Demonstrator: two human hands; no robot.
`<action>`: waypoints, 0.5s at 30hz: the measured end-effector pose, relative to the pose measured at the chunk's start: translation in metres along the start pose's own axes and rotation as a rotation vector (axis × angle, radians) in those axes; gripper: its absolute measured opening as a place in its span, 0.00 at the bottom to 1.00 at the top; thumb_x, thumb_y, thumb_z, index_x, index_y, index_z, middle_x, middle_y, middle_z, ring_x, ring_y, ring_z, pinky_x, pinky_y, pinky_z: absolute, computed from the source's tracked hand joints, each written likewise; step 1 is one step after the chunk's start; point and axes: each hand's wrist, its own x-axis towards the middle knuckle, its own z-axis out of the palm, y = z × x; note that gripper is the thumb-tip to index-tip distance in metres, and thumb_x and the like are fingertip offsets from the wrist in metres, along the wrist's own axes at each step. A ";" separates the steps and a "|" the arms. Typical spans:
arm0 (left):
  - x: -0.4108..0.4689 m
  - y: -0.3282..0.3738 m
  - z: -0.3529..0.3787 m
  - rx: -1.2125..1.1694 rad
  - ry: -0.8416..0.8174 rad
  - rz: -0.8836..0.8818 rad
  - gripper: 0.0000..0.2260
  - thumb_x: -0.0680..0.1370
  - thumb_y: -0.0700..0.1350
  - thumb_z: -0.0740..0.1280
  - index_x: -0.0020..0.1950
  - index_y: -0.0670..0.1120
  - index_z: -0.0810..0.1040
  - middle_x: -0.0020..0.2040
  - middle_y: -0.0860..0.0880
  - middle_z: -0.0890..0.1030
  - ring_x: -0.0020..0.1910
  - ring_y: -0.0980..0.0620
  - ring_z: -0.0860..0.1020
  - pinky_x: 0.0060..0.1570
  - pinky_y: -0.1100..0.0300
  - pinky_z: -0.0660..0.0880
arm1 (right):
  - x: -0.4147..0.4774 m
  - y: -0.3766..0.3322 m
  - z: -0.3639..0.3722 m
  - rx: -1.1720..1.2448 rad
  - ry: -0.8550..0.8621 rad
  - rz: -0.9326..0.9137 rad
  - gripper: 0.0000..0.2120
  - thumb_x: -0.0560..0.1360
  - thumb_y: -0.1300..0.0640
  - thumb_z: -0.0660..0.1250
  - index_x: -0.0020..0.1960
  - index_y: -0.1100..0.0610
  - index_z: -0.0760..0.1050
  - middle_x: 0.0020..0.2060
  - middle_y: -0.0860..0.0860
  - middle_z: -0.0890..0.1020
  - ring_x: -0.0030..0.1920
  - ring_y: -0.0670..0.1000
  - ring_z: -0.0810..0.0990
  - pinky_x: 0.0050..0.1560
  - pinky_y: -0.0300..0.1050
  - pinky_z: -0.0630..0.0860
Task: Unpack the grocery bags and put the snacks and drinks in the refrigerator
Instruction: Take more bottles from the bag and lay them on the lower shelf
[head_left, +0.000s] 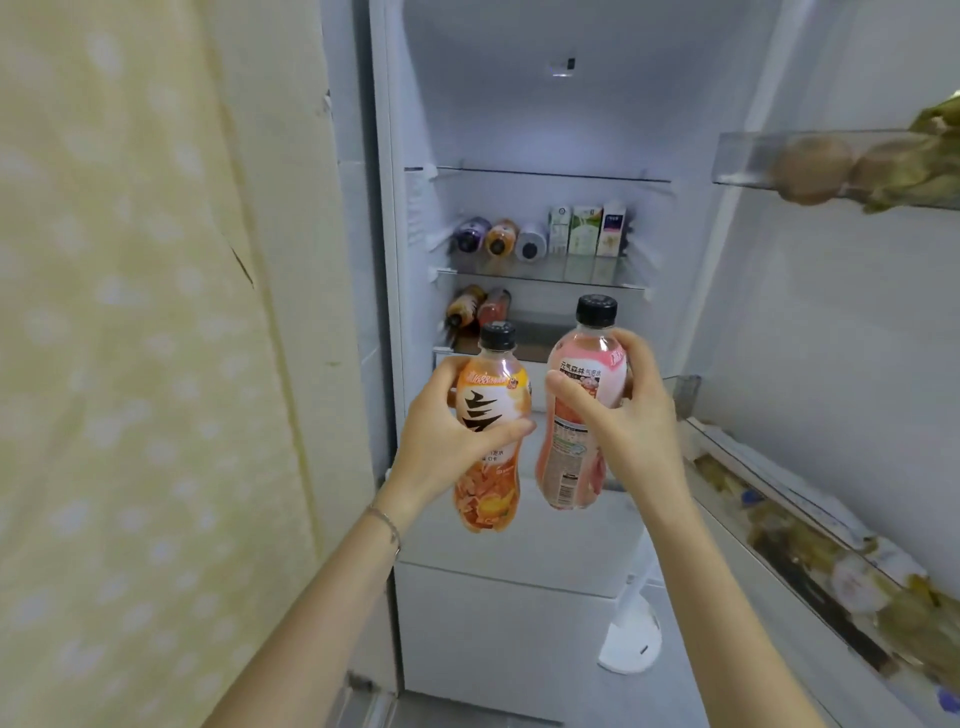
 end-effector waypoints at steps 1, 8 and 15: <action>0.013 -0.006 0.001 0.006 0.006 -0.006 0.26 0.66 0.45 0.80 0.59 0.51 0.73 0.50 0.58 0.79 0.48 0.65 0.78 0.42 0.73 0.74 | 0.013 0.007 0.005 0.008 -0.006 0.000 0.23 0.69 0.44 0.74 0.53 0.31 0.64 0.42 0.26 0.77 0.46 0.33 0.78 0.44 0.38 0.76; 0.112 -0.049 0.010 0.071 0.035 -0.011 0.27 0.65 0.49 0.80 0.60 0.54 0.72 0.52 0.58 0.80 0.50 0.63 0.79 0.45 0.70 0.77 | 0.101 0.059 0.035 0.042 -0.011 0.027 0.25 0.68 0.46 0.75 0.58 0.36 0.65 0.44 0.33 0.79 0.45 0.32 0.78 0.41 0.34 0.73; 0.186 -0.104 0.018 0.080 -0.002 -0.034 0.32 0.63 0.52 0.80 0.63 0.52 0.71 0.56 0.55 0.80 0.54 0.59 0.79 0.53 0.61 0.78 | 0.167 0.109 0.070 0.027 0.012 0.053 0.32 0.67 0.48 0.76 0.65 0.44 0.65 0.50 0.37 0.78 0.51 0.38 0.79 0.48 0.37 0.75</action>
